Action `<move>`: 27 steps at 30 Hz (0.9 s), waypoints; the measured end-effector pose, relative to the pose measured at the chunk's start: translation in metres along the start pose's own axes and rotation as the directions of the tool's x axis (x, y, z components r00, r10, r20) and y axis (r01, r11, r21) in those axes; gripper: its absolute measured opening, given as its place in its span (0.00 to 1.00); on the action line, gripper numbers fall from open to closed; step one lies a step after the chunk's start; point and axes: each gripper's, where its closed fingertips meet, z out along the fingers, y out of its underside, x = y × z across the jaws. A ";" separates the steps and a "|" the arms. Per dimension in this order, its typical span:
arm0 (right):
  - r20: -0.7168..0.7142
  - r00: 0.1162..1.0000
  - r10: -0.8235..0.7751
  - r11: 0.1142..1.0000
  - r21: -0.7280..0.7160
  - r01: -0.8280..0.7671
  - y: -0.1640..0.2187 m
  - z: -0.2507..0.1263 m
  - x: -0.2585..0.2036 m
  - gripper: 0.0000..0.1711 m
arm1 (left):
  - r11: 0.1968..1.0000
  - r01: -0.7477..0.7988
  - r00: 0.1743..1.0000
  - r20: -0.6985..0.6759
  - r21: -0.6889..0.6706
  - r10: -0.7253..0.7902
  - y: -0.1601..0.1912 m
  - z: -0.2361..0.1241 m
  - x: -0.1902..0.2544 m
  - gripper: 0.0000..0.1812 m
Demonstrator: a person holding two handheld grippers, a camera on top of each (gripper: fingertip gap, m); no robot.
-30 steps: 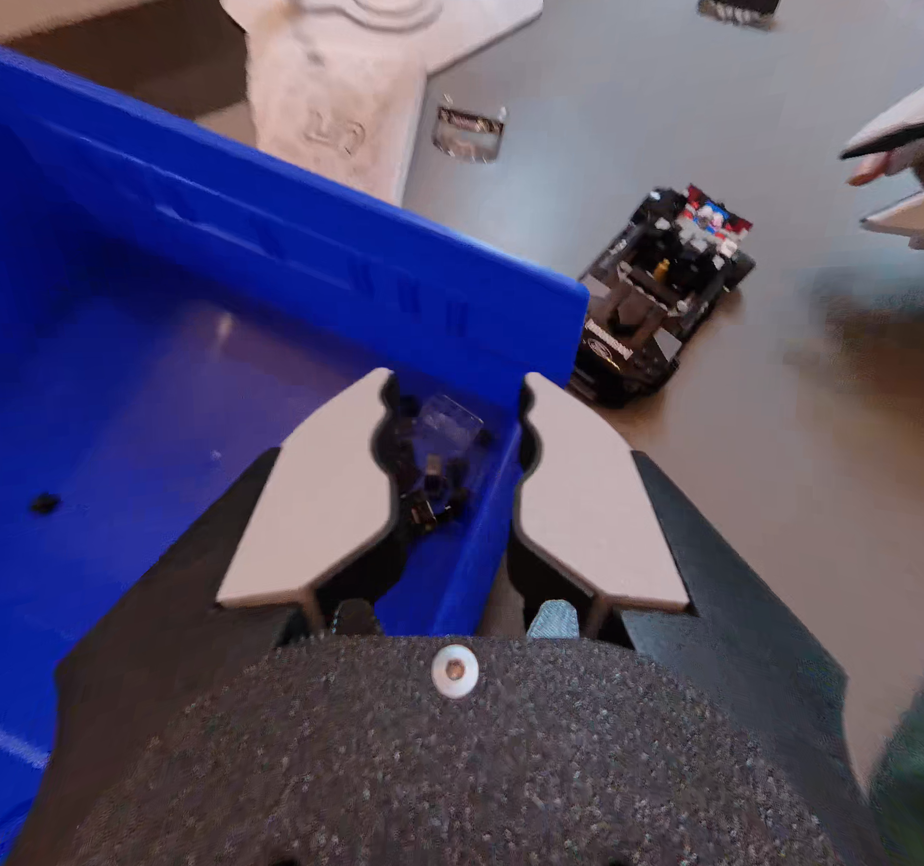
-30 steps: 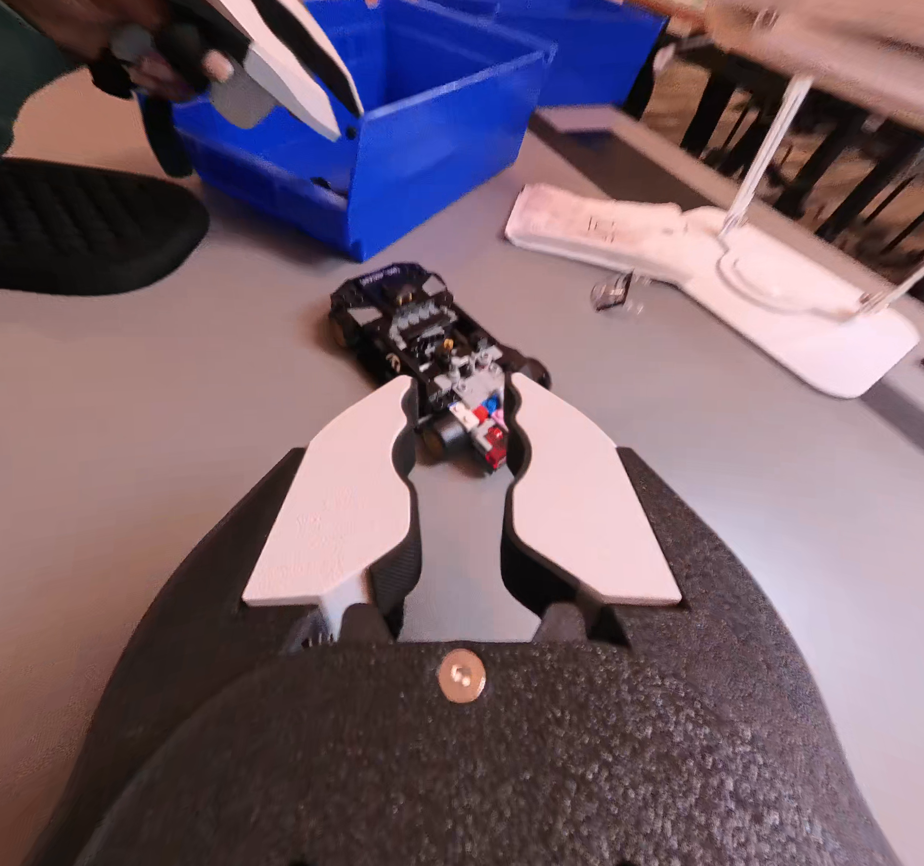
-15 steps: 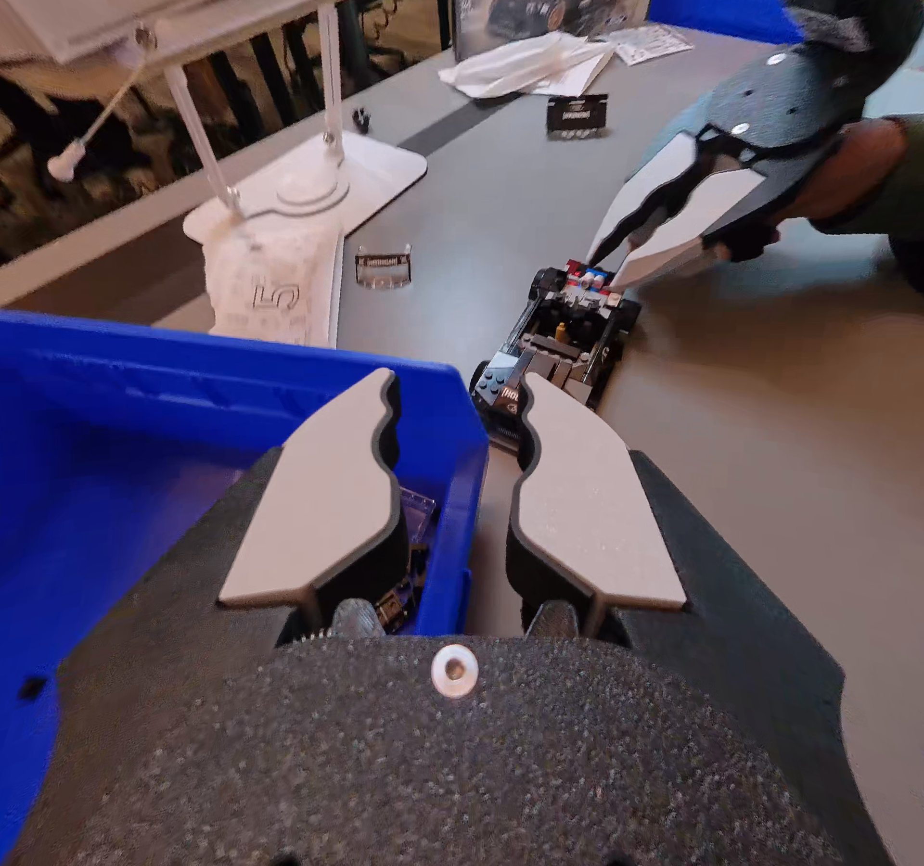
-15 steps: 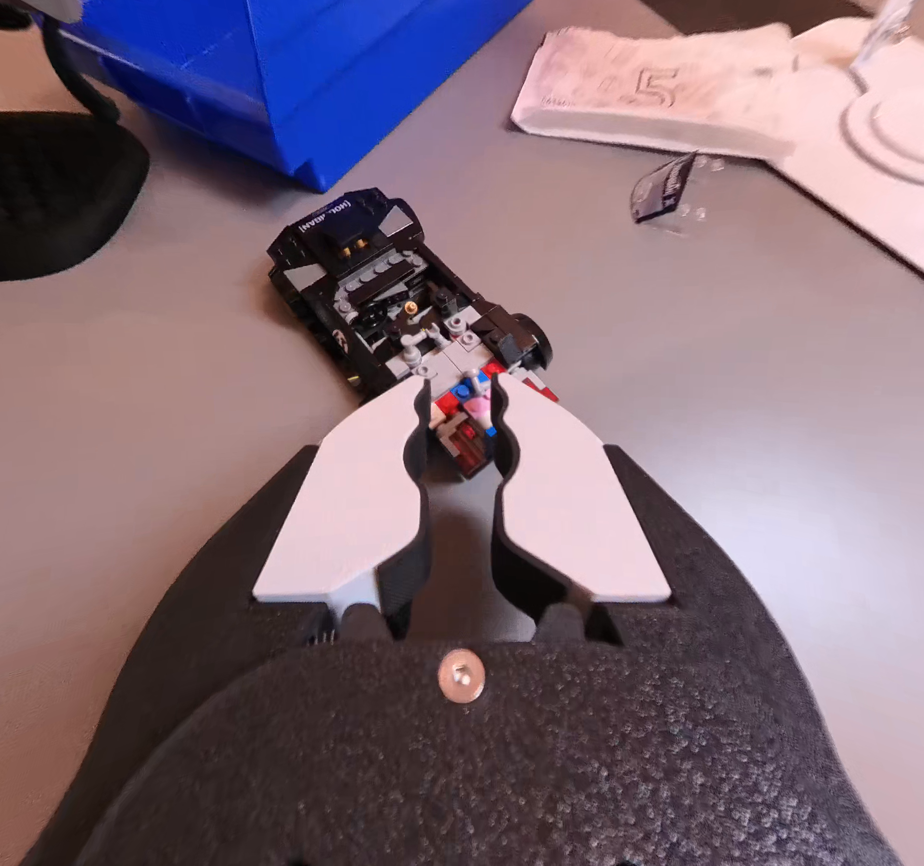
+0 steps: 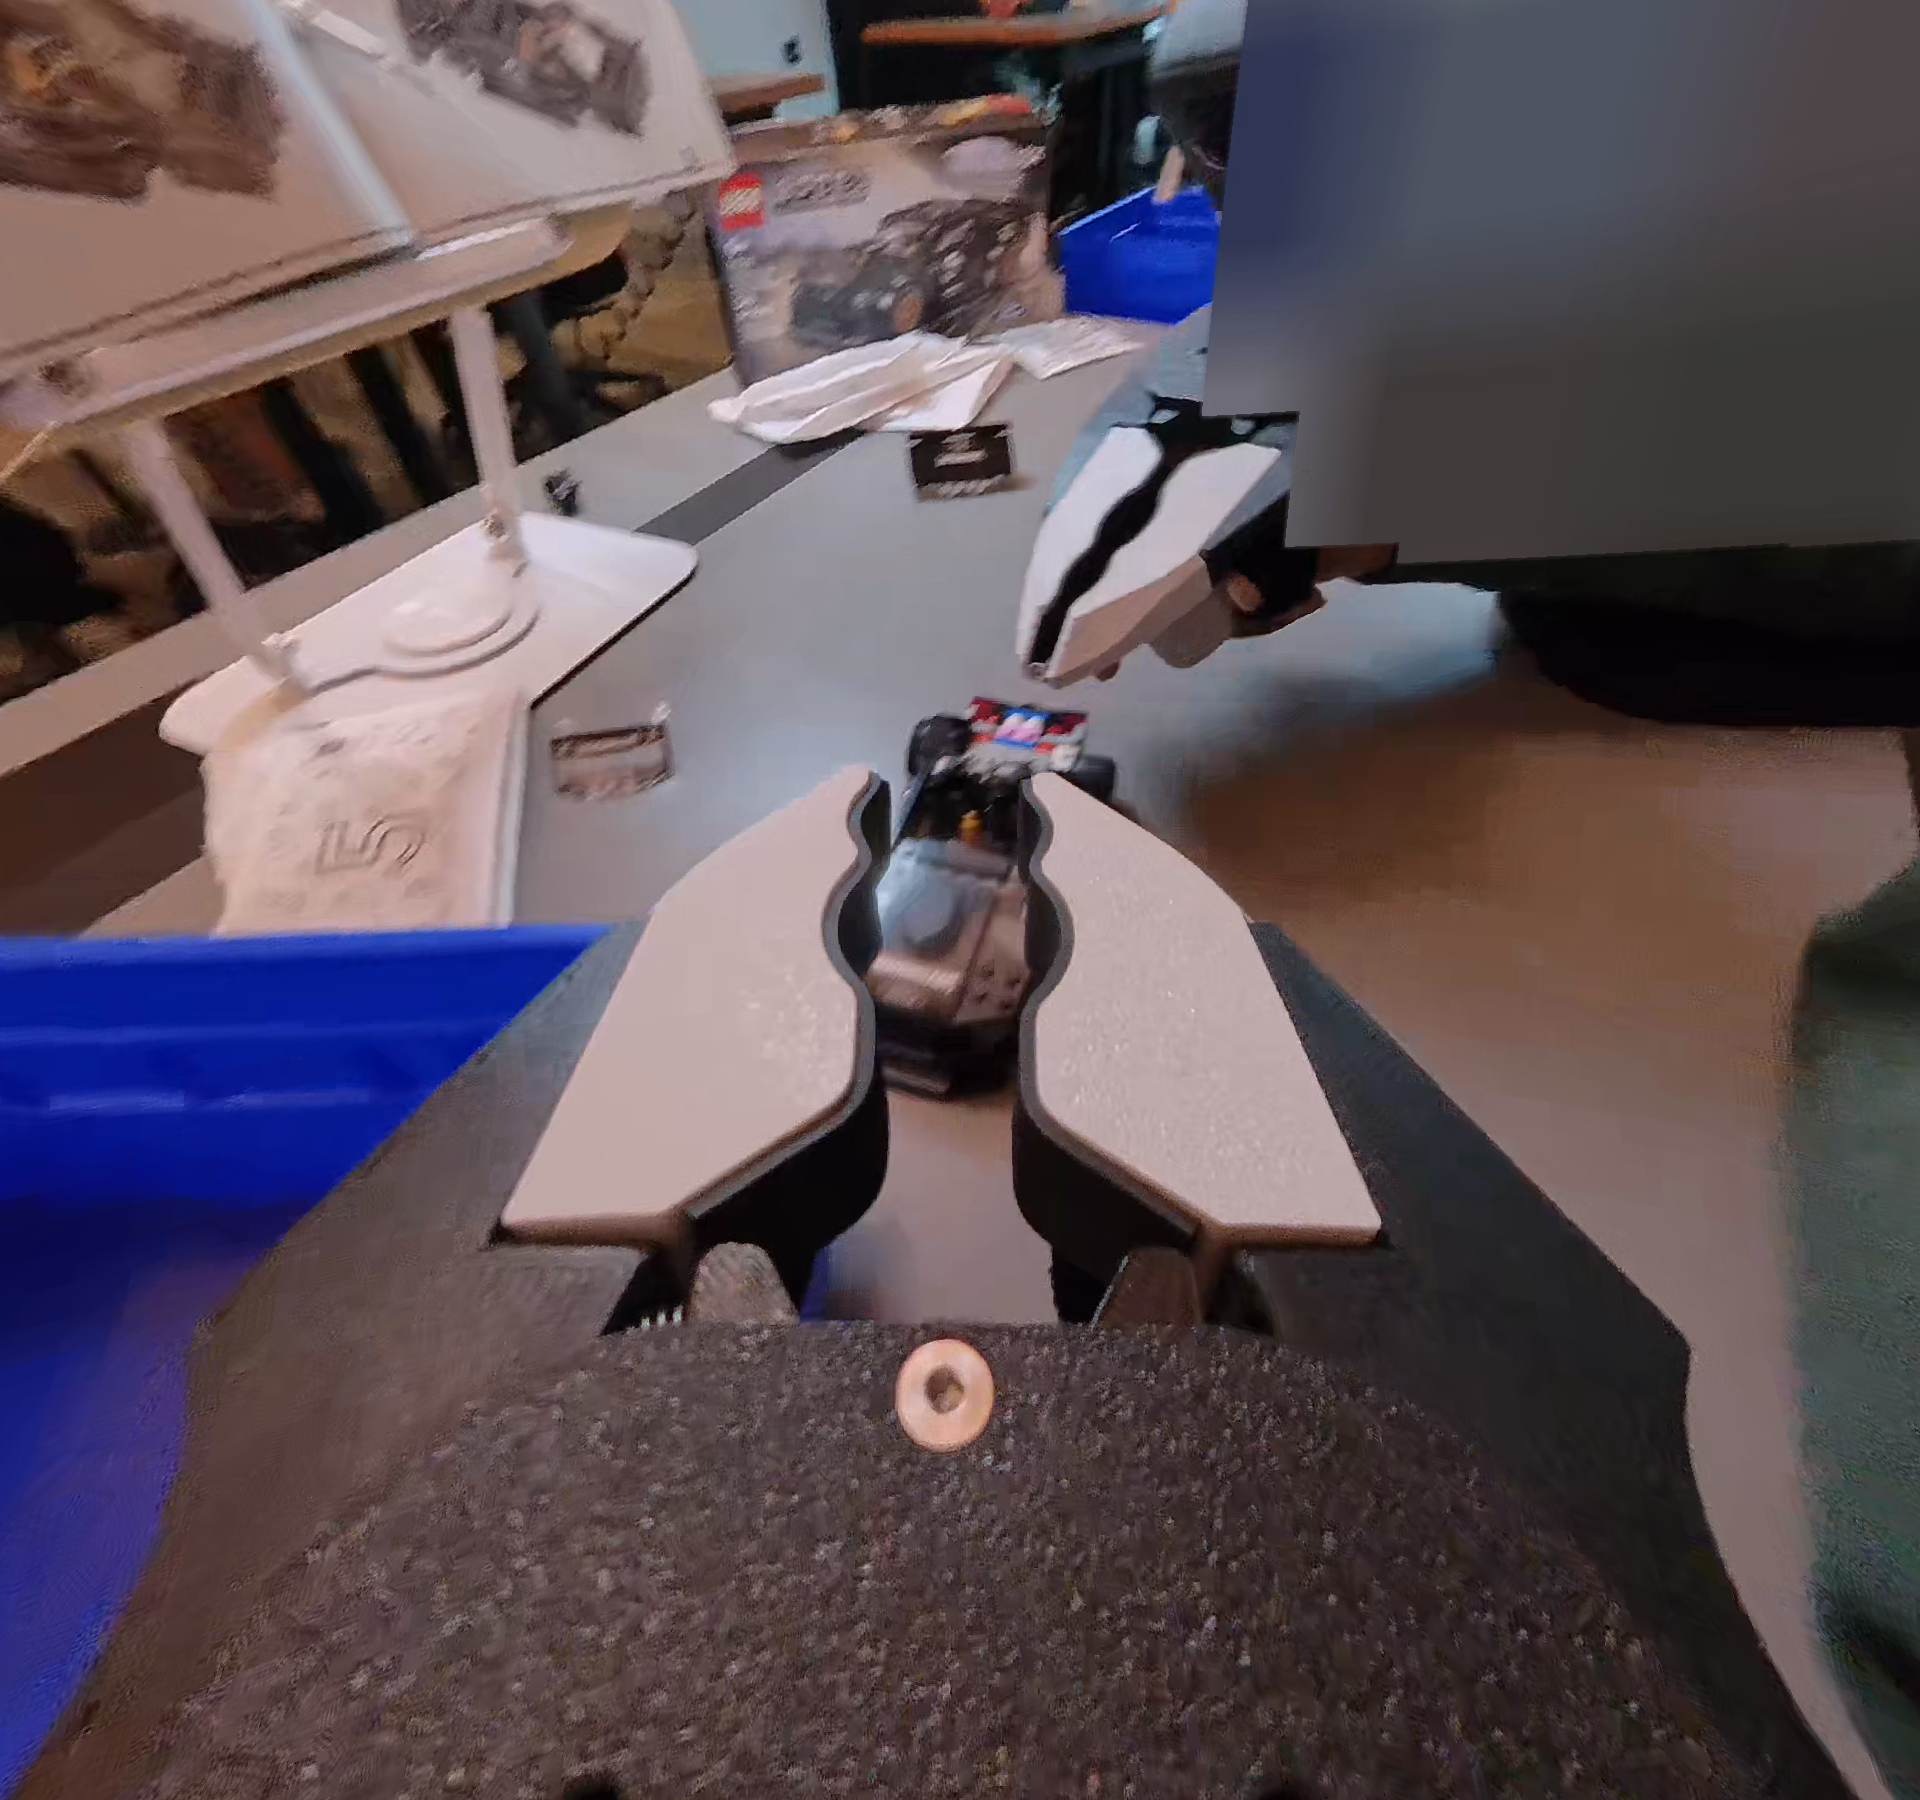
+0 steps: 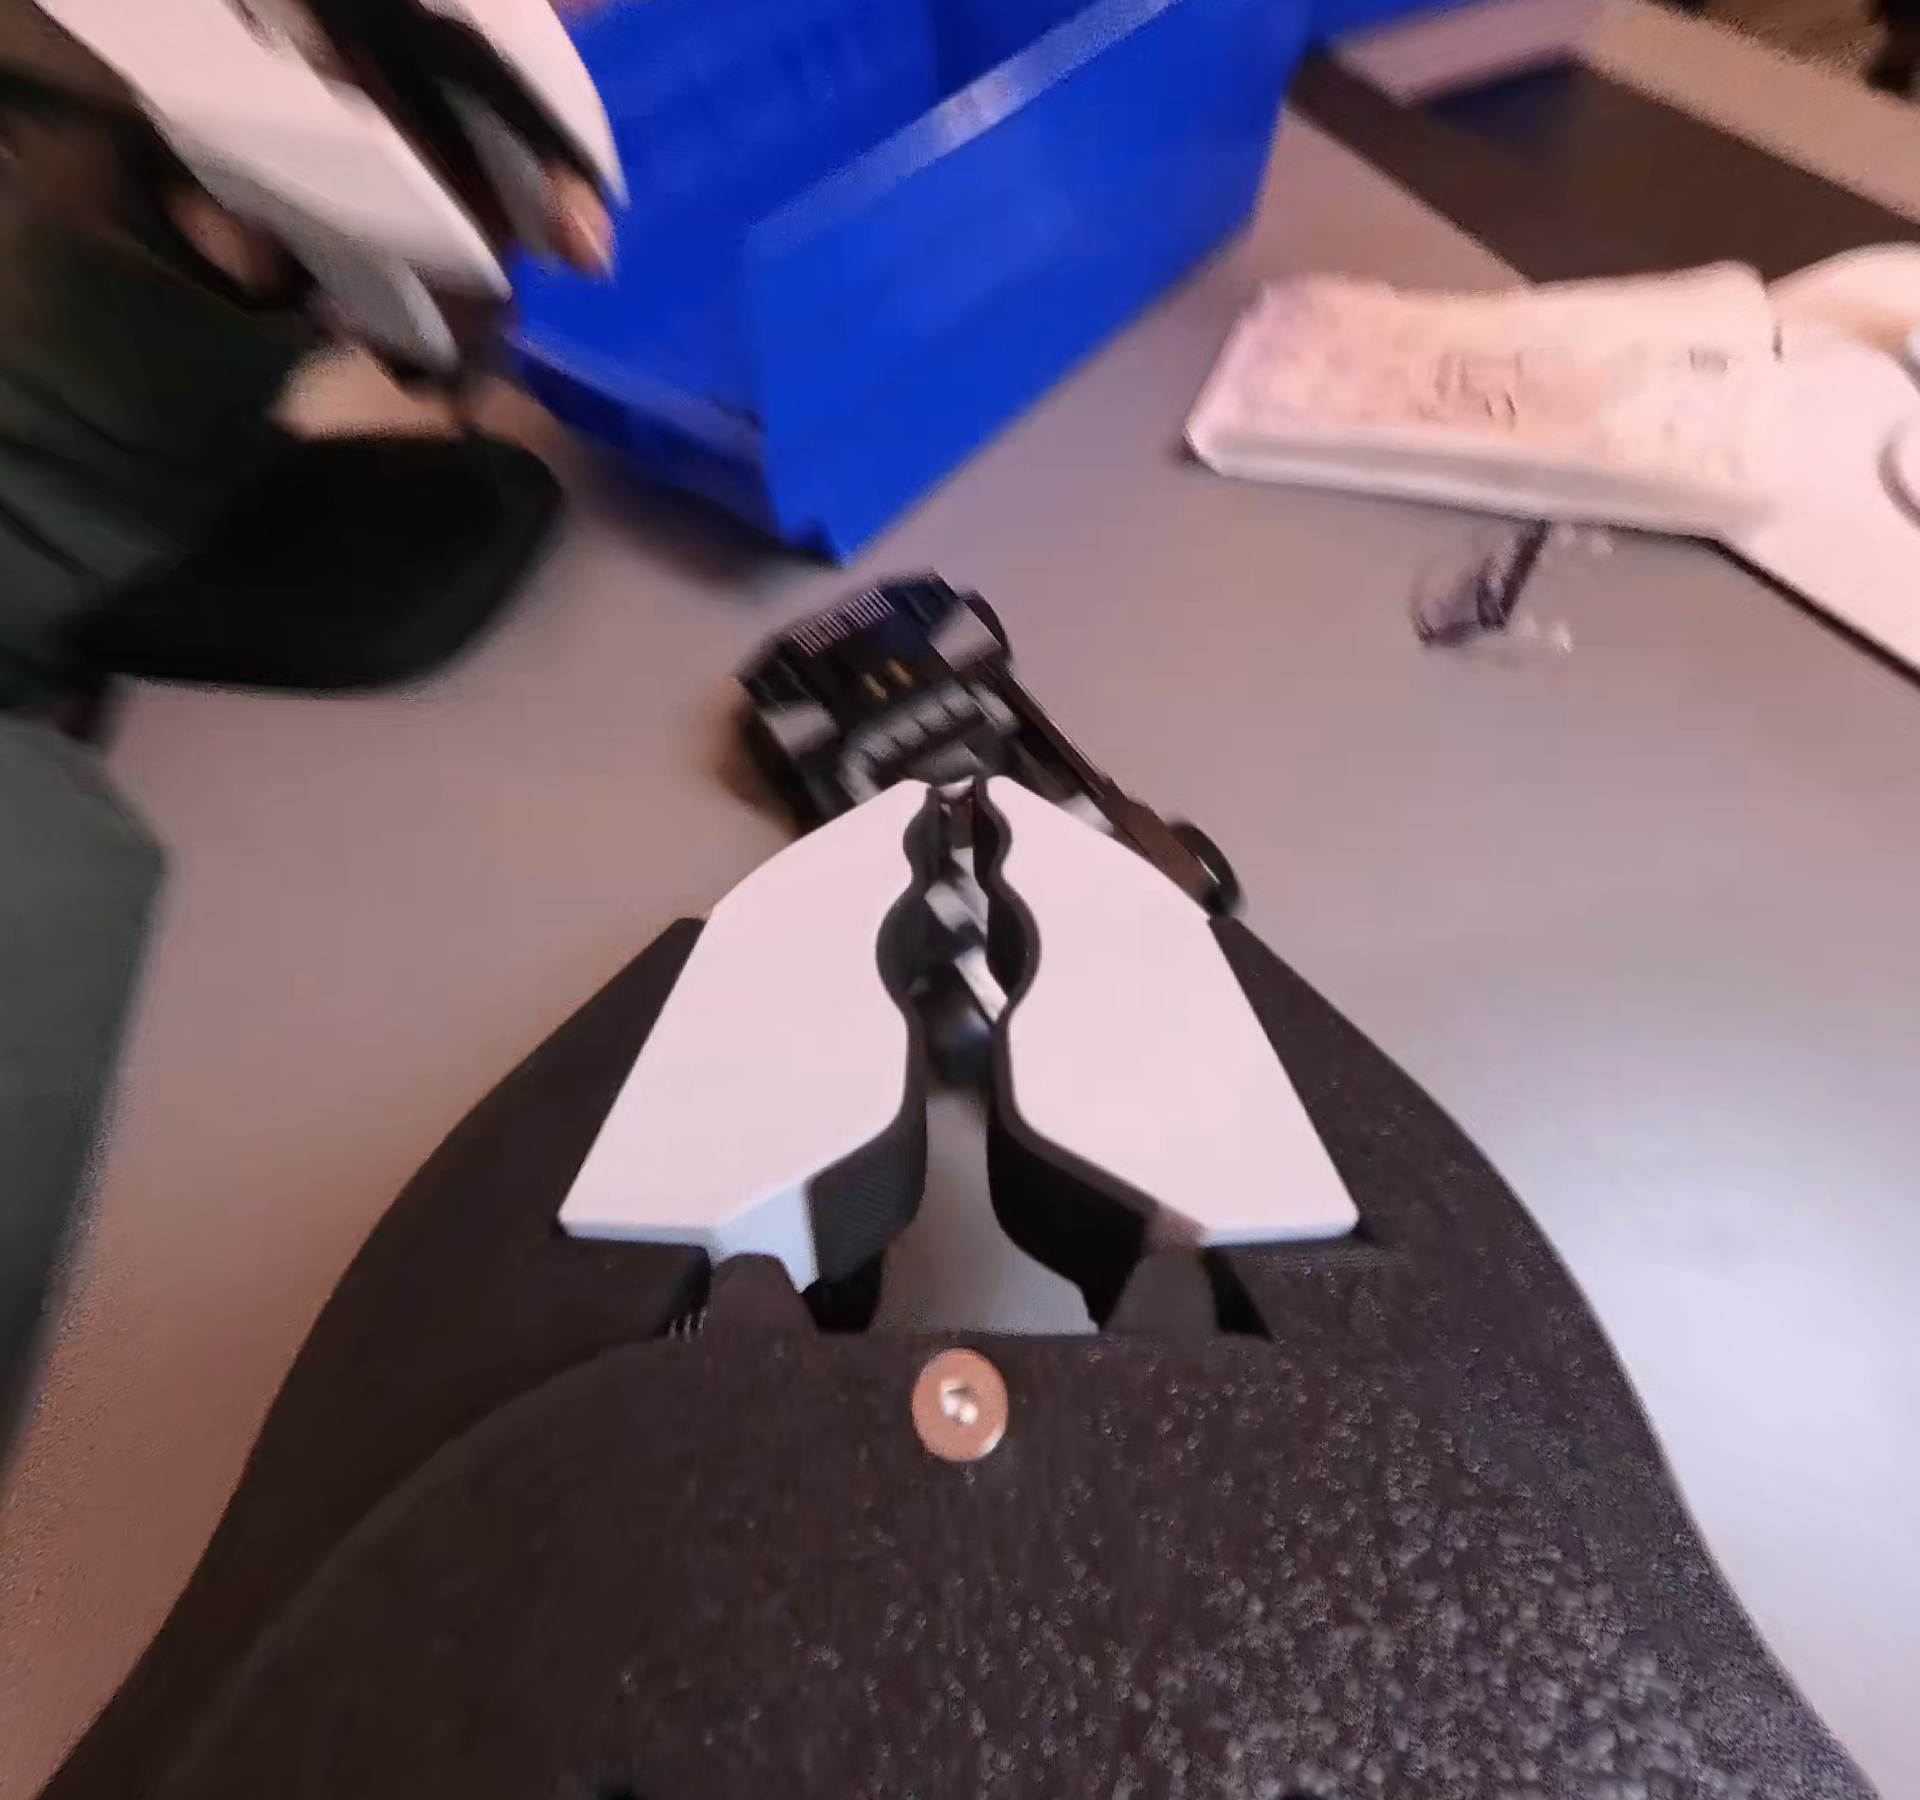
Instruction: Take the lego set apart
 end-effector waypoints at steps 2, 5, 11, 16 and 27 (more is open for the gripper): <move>0.114 0.990 0.089 0.986 0.133 -0.103 -0.028 -0.004 -0.025 0.03 | 0.997 -0.063 0.998 -0.024 0.037 0.064 -0.006 0.009 0.016 0.13; 0.347 0.901 0.262 0.908 0.228 -0.352 -0.054 -0.004 -0.060 0.03 | 0.979 -0.197 0.980 0.013 0.050 0.197 -0.009 0.024 0.033 0.16; 0.659 0.586 0.472 0.714 0.105 -0.693 -0.065 -0.002 -0.093 0.03 | 0.909 -0.407 0.913 0.081 0.086 0.401 -0.023 0.031 0.056 0.10; 0.659 0.576 0.484 0.706 0.095 -0.702 -0.063 -0.002 -0.093 0.03 | 0.868 -0.493 0.867 0.113 0.056 0.485 -0.022 0.031 0.059 0.07; 0.002 0.993 0.115 0.978 0.175 -0.114 -0.027 -0.035 0.004 0.13 | 0.987 -0.084 0.936 0.329 -0.135 0.124 0.004 -0.018 -0.054 0.07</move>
